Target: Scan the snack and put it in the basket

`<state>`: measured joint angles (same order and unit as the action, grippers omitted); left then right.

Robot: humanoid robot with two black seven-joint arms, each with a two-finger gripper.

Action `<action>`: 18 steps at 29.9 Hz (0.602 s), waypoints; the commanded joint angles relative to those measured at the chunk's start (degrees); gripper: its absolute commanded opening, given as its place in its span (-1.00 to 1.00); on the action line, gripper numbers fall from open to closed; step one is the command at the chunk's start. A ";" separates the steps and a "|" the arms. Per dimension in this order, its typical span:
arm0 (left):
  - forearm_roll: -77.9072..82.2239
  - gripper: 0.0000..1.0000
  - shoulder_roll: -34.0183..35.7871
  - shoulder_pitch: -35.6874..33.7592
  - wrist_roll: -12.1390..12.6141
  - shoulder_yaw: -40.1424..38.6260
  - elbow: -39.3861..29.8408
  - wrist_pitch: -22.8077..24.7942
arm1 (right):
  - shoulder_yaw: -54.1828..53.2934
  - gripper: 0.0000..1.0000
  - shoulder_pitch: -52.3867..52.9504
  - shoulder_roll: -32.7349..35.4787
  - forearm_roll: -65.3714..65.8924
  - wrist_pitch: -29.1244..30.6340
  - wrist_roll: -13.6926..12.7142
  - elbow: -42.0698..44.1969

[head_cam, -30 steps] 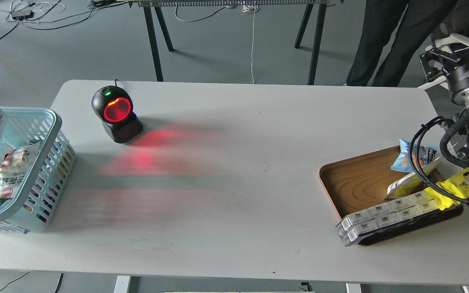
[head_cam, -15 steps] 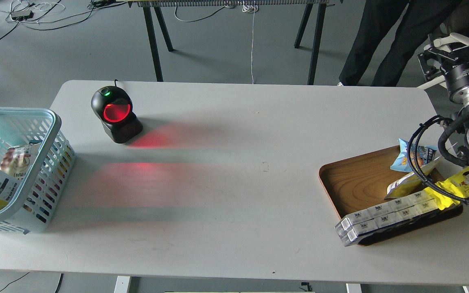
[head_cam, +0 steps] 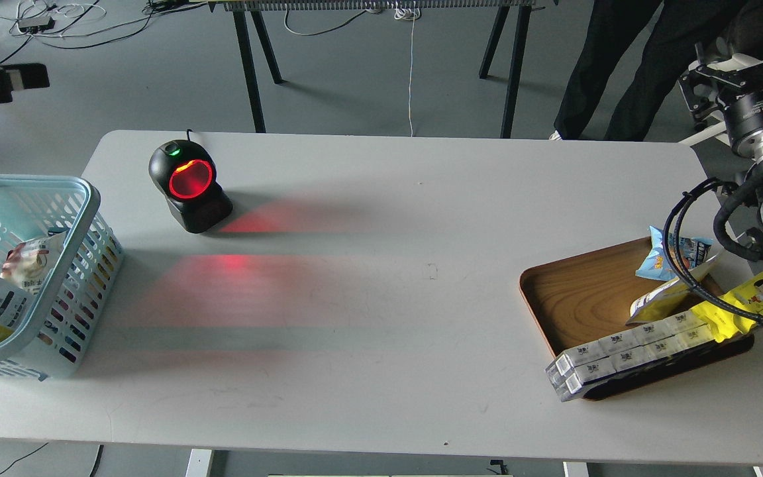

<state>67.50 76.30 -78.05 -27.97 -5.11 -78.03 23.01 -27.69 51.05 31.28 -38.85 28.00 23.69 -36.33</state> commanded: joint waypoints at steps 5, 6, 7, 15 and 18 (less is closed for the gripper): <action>-32.21 0.99 -21.16 0.18 -0.03 -3.41 21.93 -2.71 | 0.00 0.98 3.70 1.68 1.06 0.00 -0.58 -0.06; -36.95 0.99 -23.80 0.18 -0.03 -3.50 25.18 -2.54 | 0.00 0.98 3.88 1.68 1.06 0.00 -0.58 0.03; -41.61 0.99 -26.35 0.18 -0.03 -3.59 28.08 -2.27 | -0.08 0.98 4.06 1.76 1.06 0.00 -0.58 0.03; -70.37 0.99 -44.97 3.34 -0.03 -6.14 52.24 4.99 | -1.66 0.98 6.43 0.80 1.06 0.00 -4.44 2.93; -75.65 0.99 -53.42 6.06 -0.03 -10.43 63.23 4.99 | -3.95 0.98 6.25 0.36 1.06 0.00 -5.41 4.25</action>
<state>-2.86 30.78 -74.56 -28.00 -11.91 -25.05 27.47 -29.70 57.32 32.09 -37.75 28.00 19.38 -33.40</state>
